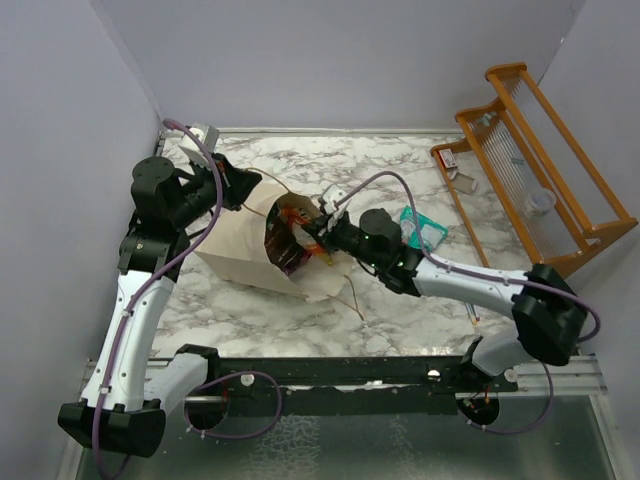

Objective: Take the snacks out of the paper bag

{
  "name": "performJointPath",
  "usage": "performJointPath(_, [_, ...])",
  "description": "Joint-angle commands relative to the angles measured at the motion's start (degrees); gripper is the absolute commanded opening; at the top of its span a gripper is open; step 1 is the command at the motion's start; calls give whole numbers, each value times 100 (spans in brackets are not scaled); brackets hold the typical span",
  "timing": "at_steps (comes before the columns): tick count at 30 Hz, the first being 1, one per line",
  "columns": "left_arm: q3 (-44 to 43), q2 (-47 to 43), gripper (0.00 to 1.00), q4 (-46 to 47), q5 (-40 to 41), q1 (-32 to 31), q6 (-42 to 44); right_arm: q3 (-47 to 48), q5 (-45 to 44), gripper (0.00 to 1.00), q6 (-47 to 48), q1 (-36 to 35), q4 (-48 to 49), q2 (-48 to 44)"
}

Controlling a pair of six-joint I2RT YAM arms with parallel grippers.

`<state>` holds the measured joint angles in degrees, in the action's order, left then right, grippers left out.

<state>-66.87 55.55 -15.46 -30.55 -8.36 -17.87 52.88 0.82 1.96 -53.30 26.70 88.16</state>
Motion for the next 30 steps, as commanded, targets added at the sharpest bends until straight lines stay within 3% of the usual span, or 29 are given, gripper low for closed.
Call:
performJointPath(1, [-10,-50,0,49,177,-8,-10,-336,343,1,-316,-25,-162,-1165])
performJointPath(11, [-88,-51,0,-31,346,-8,136,-1065,-253,1,-169,-23,-215,-3033])
performJointPath(17, [-98,-60,0,-73,386,-17,201,-1370,-1563,1,117,-22,-289,-3950])
performJointPath(22, [-74,-13,0,-8,409,-25,190,-1854,-2908,1,582,-23,268,-4612])
performJointPath(27, [-78,28,0,52,374,-32,170,-1898,-5028,1,1096,-15,586,-4359])
performJointPath(30, [-80,32,0,22,386,-42,186,-1970,-5575,1,1354,162,894,-4069])
